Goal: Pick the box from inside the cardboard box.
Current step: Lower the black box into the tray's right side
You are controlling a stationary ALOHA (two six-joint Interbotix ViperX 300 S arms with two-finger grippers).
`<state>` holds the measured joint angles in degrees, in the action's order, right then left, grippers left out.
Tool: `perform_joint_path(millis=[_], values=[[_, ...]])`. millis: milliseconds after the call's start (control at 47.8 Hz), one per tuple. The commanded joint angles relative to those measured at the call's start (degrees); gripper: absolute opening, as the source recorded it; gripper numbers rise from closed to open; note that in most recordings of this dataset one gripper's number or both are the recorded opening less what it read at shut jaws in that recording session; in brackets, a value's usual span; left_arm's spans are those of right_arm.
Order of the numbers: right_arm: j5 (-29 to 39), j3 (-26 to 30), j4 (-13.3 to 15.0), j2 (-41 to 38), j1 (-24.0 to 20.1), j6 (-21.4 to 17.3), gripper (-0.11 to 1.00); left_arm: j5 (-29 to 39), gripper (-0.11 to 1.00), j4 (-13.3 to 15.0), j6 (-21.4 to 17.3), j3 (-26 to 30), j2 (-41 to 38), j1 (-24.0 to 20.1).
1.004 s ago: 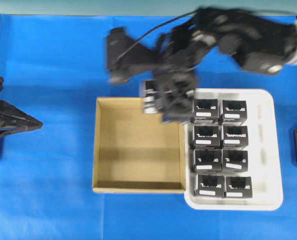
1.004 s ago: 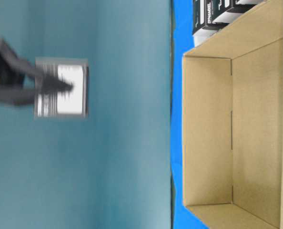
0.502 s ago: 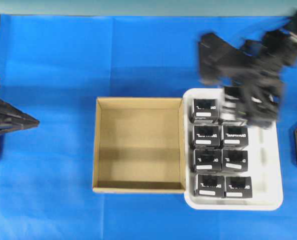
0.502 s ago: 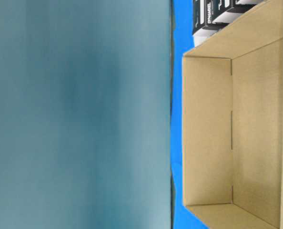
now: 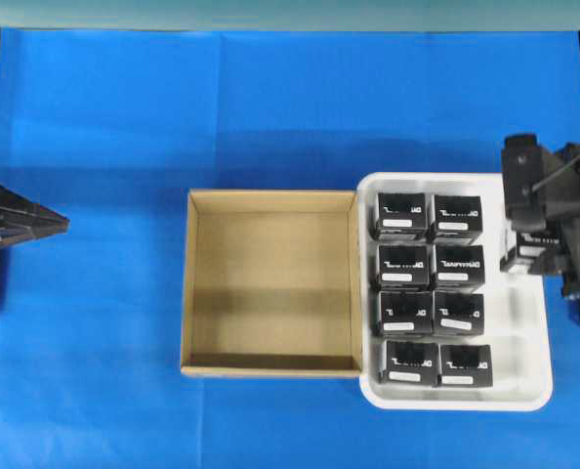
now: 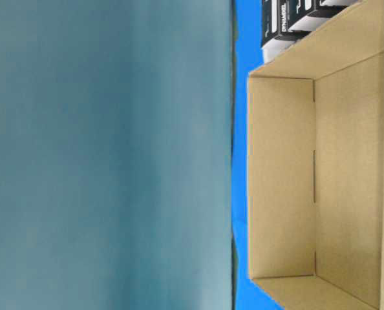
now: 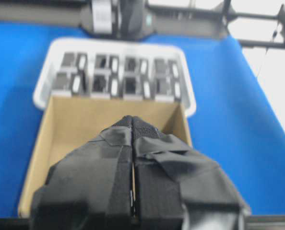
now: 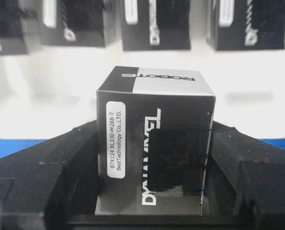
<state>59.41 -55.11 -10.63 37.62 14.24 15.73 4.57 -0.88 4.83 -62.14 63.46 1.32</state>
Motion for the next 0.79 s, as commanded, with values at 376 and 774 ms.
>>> perform_joint_path(millis=[376, 774], values=[[-14.94, -8.35, 2.46, -1.05, -0.09, 5.36, 0.62, -5.63, -0.05, -0.09, 0.97, 2.9, -1.85, -0.35], [-21.36, -9.05, 2.11, -8.0, -0.7, 5.54, 0.62, -6.94, -0.05, -0.18, 0.79, 3.34, -3.6, -0.35]])
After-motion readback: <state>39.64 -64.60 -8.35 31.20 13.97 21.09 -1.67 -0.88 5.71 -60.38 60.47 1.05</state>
